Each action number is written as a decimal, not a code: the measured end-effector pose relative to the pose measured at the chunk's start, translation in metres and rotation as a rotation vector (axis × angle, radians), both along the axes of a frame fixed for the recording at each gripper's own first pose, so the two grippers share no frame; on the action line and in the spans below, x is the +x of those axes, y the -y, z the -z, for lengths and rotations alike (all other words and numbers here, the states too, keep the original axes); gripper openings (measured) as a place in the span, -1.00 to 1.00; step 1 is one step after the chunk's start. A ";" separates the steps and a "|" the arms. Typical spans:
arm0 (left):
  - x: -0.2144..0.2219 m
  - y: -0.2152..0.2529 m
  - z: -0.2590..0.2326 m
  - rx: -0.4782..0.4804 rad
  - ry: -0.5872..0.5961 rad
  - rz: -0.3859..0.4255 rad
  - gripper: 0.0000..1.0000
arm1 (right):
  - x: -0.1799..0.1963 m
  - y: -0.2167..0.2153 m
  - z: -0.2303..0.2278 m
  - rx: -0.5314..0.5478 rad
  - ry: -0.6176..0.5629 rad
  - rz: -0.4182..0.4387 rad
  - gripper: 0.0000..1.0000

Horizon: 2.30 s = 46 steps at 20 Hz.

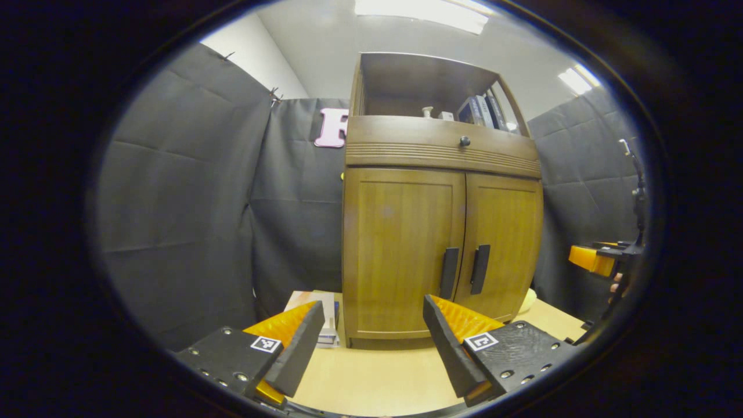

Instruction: Open the right door of the double-door shoe cabinet with the right hand, and open the left door with the left hand.

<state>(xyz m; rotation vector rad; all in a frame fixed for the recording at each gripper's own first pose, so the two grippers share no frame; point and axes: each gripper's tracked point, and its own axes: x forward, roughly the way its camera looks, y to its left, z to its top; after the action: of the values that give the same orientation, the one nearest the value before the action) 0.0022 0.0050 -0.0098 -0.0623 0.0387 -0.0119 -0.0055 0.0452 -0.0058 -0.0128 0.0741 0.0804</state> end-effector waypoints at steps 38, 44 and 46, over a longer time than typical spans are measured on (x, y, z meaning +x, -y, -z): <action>0.010 -0.030 0.046 -0.025 -0.181 -0.123 1.00 | 0.181 -0.142 0.046 0.017 -0.118 -0.131 0.94; 0.010 -0.030 0.051 -0.032 -0.206 -0.113 1.00 | 0.191 -0.153 0.068 -0.005 -0.155 -0.136 0.95; 0.010 -0.030 0.051 -0.038 -0.216 -0.115 1.00 | 0.195 -0.155 0.067 -0.006 -0.149 -0.129 0.70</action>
<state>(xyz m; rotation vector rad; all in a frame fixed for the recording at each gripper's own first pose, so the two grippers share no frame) 0.0122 0.0351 -0.0608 -0.1034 0.2508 0.1092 0.1891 0.2006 -0.0732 -0.0174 0.2223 0.2104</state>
